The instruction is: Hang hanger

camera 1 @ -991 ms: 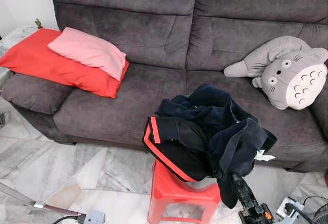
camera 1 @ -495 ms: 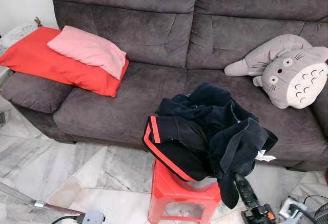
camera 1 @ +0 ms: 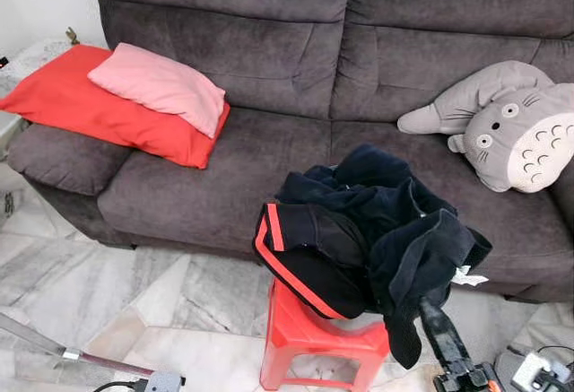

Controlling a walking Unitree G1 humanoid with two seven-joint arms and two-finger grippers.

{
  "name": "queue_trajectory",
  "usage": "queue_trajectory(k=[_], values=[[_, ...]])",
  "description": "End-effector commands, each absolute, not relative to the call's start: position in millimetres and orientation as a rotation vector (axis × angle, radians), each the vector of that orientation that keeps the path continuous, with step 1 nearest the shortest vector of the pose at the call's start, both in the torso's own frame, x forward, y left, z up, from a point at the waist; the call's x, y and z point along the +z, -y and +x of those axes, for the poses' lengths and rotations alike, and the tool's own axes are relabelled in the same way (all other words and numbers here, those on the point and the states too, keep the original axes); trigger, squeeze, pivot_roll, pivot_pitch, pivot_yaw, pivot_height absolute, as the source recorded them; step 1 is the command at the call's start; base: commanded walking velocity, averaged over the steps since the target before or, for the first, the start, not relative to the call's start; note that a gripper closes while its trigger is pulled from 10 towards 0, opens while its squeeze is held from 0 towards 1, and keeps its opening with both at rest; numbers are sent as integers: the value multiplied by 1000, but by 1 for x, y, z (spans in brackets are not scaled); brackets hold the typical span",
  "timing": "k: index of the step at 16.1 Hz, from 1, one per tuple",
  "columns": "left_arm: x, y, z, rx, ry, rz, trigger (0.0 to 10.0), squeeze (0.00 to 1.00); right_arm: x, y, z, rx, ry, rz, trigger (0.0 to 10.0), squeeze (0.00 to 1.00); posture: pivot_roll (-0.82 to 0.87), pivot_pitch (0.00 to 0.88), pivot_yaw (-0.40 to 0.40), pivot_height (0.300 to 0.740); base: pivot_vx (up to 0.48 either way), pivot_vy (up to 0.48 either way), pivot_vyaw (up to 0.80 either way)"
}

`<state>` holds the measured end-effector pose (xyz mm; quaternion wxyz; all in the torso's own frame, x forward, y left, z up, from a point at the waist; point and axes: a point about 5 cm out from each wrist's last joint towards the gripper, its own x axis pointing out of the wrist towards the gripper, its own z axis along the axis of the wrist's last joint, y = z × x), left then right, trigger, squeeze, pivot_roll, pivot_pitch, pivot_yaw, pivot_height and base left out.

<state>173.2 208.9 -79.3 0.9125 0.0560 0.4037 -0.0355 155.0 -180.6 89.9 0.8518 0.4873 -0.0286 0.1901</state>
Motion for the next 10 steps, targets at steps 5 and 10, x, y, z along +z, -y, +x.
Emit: queue_trajectory(k=[5,10], values=[[-87,-208,159,-81,-889,122,10000,0,56,196,165,194,-36,1009,10000,0,-108,143,0,740,0,0,0],[-86,-213,158,-64,-902,128,10000,0,30,196,167,134,-124,1028,10000,0,-98,146,2,740,0,0,0]])
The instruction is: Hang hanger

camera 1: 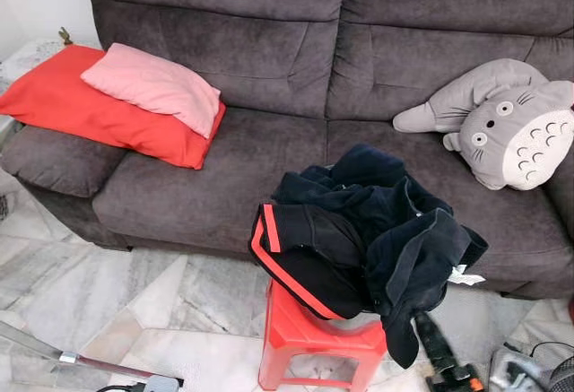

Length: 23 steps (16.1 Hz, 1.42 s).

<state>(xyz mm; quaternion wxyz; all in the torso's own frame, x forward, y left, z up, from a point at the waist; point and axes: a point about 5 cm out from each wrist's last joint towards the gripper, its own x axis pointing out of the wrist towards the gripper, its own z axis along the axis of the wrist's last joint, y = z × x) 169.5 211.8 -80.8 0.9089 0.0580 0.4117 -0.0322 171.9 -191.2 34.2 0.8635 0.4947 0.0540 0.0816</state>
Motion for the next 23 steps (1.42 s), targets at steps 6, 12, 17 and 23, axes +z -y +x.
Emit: queue_trajectory(k=[6,12,17,23], values=[[-84,-213,164,-64,-889,139,10000,0,38,188,188,301,-81,1057,10000,0,-87,139,10,740,0,0,0],[-85,-213,162,-72,-892,144,10000,0,54,169,166,449,-49,1081,10000,0,-96,149,15,740,0,0,0],[-85,-214,161,-80,-894,145,10000,0,62,169,161,508,-56,1036,10000,0,-102,152,15,740,0,0,0],[-86,-210,162,-95,-899,143,10000,0,58,156,157,642,-146,974,10000,0,-102,147,14,740,0,0,0]])
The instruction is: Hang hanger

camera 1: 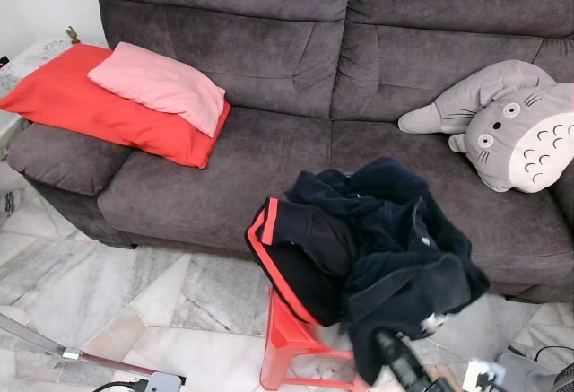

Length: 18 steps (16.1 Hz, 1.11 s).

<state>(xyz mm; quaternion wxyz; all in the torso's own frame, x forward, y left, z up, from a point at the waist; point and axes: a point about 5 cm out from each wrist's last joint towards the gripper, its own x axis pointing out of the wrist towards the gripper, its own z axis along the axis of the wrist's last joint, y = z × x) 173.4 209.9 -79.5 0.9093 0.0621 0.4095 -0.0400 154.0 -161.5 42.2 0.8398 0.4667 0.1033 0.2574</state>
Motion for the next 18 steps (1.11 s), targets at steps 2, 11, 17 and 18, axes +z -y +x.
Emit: queue_trajectory(k=[2,11,17,18], values=[[-86,-208,163,-97,-899,141,10000,0,48,160,157,623,-205,942,10000,0,-103,147,12,740,0,0,0],[-86,-205,162,-108,-897,135,10000,0,35,197,178,307,-141,911,10000,0,-94,150,10,740,0,0,0],[-86,-203,162,-116,-891,133,10000,0,38,208,183,186,-74,872,10000,0,-98,152,9,740,0,0,0],[-86,-201,163,-117,-887,130,10000,0,35,208,185,154,-78,904,10000,0,-98,152,9,740,0,0,0]])
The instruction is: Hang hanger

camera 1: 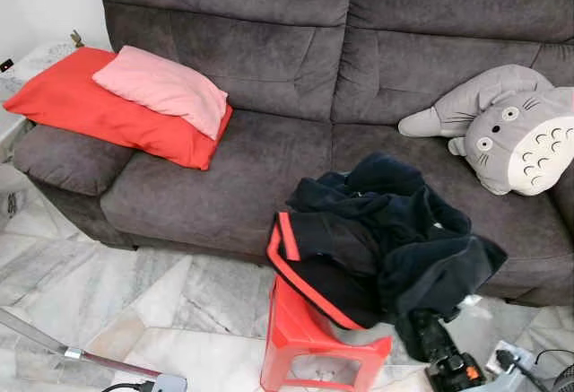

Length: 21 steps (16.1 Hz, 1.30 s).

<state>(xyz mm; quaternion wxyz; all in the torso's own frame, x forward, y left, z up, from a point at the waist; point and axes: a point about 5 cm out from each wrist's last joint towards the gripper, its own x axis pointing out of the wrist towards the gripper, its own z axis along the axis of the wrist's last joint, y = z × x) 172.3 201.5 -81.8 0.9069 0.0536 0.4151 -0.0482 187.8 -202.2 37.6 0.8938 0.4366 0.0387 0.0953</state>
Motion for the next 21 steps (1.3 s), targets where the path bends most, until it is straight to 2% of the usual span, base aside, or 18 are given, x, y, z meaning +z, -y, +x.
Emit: queue_trajectory(k=[1,2,4,8,11,15,18,21], values=[[-86,-200,163,-120,-886,130,10000,0,34,202,185,170,-97,915,10000,0,-98,152,6,740,0,0,0],[-86,-200,163,-119,-888,129,10000,0,31,187,181,245,-147,932,10000,0,-96,151,5,740,0,0,0],[-86,-200,163,-118,-888,130,10000,0,27,176,177,301,-197,943,10000,0,-95,149,4,740,0,0,0],[-86,-204,163,-111,-884,135,10000,0,16,173,167,294,-259,964,10000,0,-92,150,4,740,0,0,0],[-85,-204,163,-112,-882,136,10000,0,34,167,163,380,-193,1005,10000,0,-94,154,6,740,0,0,0],[-86,-203,163,-114,-885,138,10000,0,51,161,150,498,-210,909,10000,0,-99,156,7,740,0,0,0],[-87,-202,162,-119,-893,138,10000,0,68,165,157,535,-139,852,10000,0,-106,157,9,740,0,0,0],[-87,-203,161,-115,-903,137,10000,0,112,167,185,625,-5,735,10000,0,-109,150,8,740,0,0,0]])
